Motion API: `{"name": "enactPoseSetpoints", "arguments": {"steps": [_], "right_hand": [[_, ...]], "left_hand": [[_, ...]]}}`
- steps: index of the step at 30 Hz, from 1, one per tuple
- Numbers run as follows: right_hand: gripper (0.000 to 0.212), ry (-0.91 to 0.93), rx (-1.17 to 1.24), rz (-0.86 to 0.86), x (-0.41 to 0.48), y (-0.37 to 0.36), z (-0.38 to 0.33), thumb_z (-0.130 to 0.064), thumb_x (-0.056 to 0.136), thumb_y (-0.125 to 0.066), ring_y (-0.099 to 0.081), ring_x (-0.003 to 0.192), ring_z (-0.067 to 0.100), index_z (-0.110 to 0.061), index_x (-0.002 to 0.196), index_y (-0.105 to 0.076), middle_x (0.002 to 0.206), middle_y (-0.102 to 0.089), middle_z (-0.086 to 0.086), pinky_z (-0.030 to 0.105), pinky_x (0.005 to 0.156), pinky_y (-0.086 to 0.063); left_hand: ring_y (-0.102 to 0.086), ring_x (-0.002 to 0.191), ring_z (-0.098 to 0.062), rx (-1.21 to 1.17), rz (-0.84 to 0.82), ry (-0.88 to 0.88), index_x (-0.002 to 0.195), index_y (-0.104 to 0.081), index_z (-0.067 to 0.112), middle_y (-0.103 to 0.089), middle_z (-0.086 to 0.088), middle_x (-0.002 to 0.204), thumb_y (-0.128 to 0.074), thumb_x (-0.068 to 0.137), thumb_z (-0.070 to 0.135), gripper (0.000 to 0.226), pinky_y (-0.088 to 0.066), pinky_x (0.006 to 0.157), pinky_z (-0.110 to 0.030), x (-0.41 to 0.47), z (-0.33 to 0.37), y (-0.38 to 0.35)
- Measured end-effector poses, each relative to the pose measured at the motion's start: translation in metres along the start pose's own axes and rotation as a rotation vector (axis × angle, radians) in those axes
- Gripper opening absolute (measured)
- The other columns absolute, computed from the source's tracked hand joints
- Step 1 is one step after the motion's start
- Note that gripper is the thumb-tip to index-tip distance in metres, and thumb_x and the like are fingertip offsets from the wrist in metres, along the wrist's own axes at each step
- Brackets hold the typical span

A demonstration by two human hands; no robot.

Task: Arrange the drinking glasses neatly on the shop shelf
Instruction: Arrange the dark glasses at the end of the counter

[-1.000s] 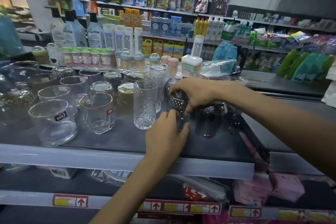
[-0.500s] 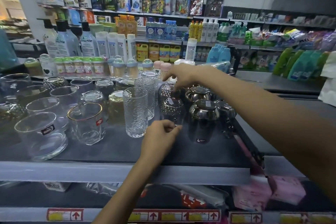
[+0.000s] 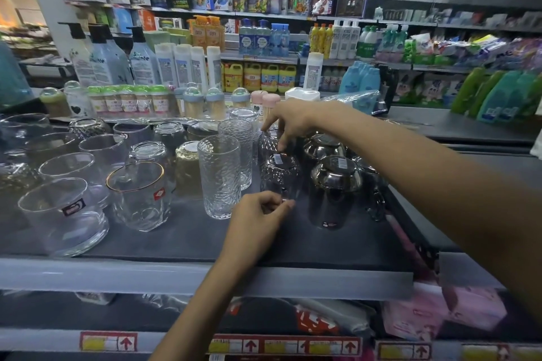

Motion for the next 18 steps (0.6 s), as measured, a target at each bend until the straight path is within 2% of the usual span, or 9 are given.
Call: {"name": "enactPoseSetpoints", "arguments": {"steps": [4,9,15,18], "right_hand": [[0.07,-0.006,-0.01,0.008,-0.003,0.0,0.0,-0.02,0.08,-0.086,-0.056,0.125,0.027,-0.022,0.144,-0.059,0.136,-0.064,0.006,0.03,0.098,-0.039],[0.068,-0.011,-0.02,0.013,-0.006,-0.001,0.002,-0.02,0.08,-0.086,-0.054,0.131,0.029,-0.023,0.143,-0.059,0.142,-0.061,0.008,0.037,0.11,-0.038],[0.072,-0.009,-0.007,0.064,-0.011,0.003,0.004,-0.021,0.079,-0.088,-0.055,0.13,0.029,-0.023,0.144,-0.057,0.141,-0.06,0.008,0.039,0.109,-0.041],[0.064,0.0,0.012,0.182,-0.028,0.014,0.012,-0.02,0.082,-0.086,-0.063,0.116,0.026,-0.025,0.14,-0.06,0.13,-0.065,0.006,0.04,0.102,-0.051]], "left_hand": [[-0.052,0.059,-0.001,0.016,0.003,-0.007,0.071,-0.07,0.013,-0.063,0.009,0.06,-0.074,0.093,0.028,0.026,-0.042,0.06,-0.022,-0.001,0.001,0.001],[-0.051,0.058,0.001,0.034,0.015,-0.02,0.071,-0.071,0.012,-0.063,0.009,0.059,-0.074,0.093,0.027,0.026,-0.04,0.058,-0.019,-0.001,0.001,0.001],[-0.049,0.054,0.004,0.028,0.035,-0.007,0.074,-0.071,0.01,-0.059,0.013,0.055,-0.076,0.091,0.025,0.023,-0.037,0.056,-0.014,0.0,0.0,-0.001],[-0.047,0.054,0.002,0.023,0.013,0.003,0.072,-0.07,0.009,-0.058,0.012,0.055,-0.075,0.092,0.025,0.026,-0.037,0.055,-0.018,0.002,0.0,-0.001]]}}
Point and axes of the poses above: each hand's wrist, its own x-axis towards the middle knuckle, its own y-axis out of the back of the hand, z = x × y, the point moved 2 cm from there along x, towards the middle knuckle
